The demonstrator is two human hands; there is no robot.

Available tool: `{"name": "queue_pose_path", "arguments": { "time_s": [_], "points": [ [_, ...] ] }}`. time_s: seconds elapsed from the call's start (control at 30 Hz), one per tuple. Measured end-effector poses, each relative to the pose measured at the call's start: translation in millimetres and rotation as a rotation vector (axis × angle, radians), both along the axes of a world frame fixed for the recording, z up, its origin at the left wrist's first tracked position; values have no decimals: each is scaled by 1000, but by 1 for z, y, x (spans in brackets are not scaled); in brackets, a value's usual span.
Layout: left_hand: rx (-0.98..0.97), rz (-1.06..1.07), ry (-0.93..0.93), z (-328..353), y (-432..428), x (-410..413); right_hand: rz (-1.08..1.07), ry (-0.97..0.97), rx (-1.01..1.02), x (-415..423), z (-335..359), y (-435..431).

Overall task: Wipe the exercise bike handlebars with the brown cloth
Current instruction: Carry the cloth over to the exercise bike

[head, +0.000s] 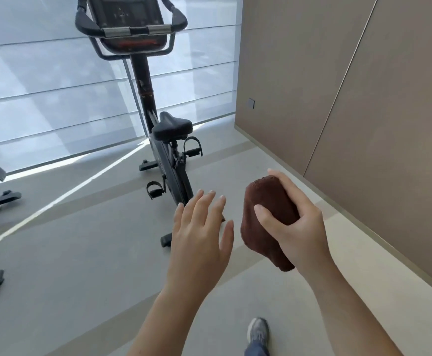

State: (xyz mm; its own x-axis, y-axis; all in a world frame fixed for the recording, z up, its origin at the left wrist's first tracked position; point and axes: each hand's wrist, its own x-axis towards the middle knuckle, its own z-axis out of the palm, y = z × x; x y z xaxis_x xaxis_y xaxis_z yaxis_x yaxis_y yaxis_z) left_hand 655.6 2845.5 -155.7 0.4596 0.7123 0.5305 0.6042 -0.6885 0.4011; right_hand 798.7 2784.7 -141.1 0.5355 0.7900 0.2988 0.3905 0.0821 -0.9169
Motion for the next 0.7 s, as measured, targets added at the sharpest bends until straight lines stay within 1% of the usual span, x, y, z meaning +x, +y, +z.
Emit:
{"name": "queue_pose_path", "arguments": {
  "time_s": [0.2, 0.37, 0.47, 0.6, 0.7],
  "points": [
    [46, 16, 9, -3, 116, 87, 18, -15, 46, 88, -6, 118],
    [82, 29, 12, 15, 213, 169, 48, -11, 68, 171, 8, 215],
    [74, 70, -8, 22, 266, 205, 71, -30, 68, 210, 15, 272],
    [24, 104, -1, 17, 328, 243, 120, -27, 36, 250, 15, 337],
    [30, 110, -2, 12, 378, 273, 129, -31, 18, 279, 10, 386]
  ]
}}
